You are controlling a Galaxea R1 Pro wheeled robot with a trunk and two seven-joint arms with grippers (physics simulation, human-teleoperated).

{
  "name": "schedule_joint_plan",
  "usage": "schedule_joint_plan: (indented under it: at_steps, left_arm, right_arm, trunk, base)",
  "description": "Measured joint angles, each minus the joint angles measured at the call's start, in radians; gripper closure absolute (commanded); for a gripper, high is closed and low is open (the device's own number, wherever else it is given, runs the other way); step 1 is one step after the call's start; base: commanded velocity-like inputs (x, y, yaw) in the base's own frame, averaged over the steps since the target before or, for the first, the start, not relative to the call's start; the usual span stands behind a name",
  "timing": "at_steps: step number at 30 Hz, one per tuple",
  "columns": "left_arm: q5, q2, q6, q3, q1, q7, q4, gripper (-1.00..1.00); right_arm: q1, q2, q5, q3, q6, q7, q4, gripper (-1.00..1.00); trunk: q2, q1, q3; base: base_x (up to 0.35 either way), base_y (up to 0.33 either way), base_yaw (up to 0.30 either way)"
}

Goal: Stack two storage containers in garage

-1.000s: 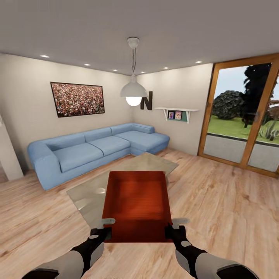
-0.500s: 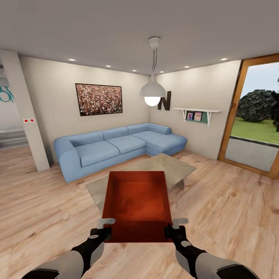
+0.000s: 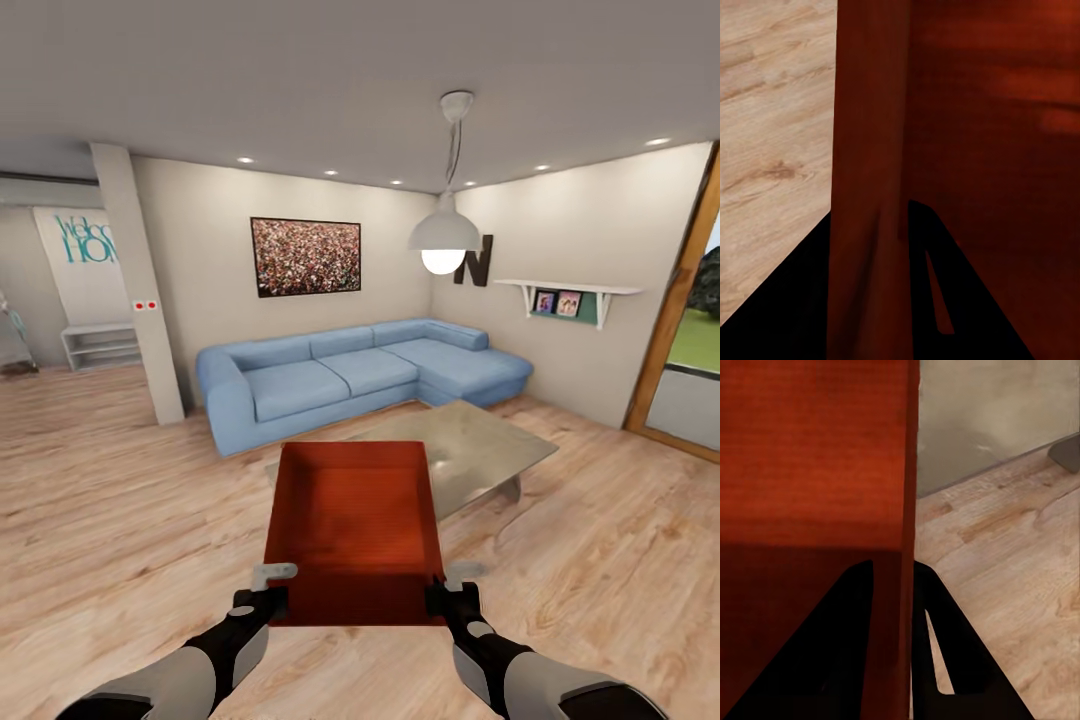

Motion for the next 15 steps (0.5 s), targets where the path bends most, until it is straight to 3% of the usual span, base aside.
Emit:
schedule_joint_plan:
  at_steps: [15]
  left_arm:
    - [0.000, 0.000, 0.000, 0.000, 0.000, 0.000, 0.000, 1.00]
  right_arm:
    - [0.000, 0.000, 0.000, 0.000, 0.000, 0.000, 0.000, 1.00]
  trunk:
    - [0.000, 0.000, 0.000]
  base:
    - [0.000, 0.000, 0.300]
